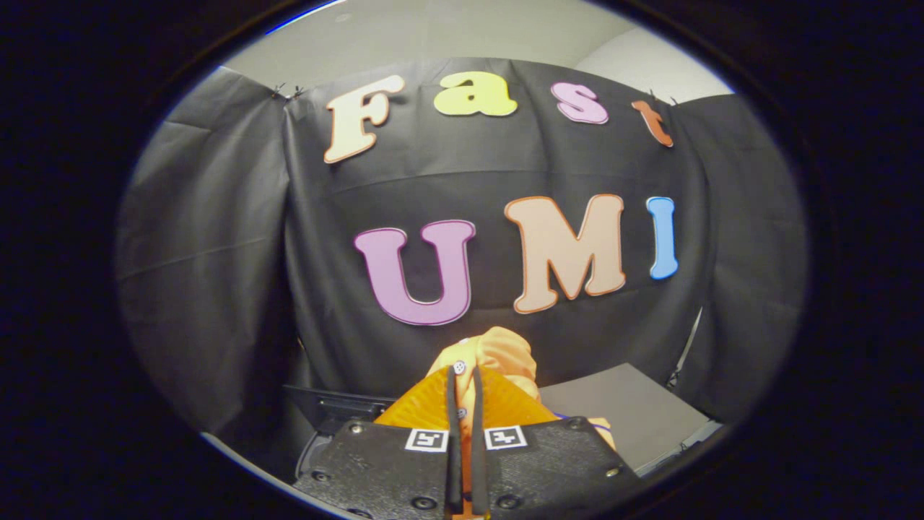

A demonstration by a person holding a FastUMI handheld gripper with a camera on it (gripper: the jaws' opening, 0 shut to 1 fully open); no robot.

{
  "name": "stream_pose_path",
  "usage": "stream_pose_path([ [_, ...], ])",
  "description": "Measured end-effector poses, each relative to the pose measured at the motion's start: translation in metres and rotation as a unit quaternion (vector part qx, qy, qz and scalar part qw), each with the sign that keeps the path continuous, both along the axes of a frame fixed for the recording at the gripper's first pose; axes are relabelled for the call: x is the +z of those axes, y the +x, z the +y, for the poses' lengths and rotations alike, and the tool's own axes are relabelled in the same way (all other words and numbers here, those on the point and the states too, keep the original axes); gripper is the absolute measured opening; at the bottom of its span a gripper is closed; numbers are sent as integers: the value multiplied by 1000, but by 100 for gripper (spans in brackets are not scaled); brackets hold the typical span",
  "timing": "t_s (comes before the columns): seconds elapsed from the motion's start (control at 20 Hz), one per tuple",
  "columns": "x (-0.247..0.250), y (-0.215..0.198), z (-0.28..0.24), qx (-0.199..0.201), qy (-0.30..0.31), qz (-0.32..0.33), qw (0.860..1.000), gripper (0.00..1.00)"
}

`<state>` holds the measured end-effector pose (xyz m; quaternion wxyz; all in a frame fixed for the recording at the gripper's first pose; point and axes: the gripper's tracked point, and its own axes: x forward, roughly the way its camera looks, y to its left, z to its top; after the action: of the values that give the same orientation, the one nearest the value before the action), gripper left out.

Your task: Put the clothes into the washing machine and then close the washing machine lid.

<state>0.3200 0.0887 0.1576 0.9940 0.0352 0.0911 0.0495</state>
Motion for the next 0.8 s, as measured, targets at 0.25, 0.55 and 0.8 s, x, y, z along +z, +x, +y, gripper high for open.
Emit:
stream_pose_path([
  [0.25,2,-1,72,27,20,-17,999,4],
  [0.55,-46,2,138,53,60,-7,997,4],
  [0.8,-102,9,167,58,77,-1,995,4],
])
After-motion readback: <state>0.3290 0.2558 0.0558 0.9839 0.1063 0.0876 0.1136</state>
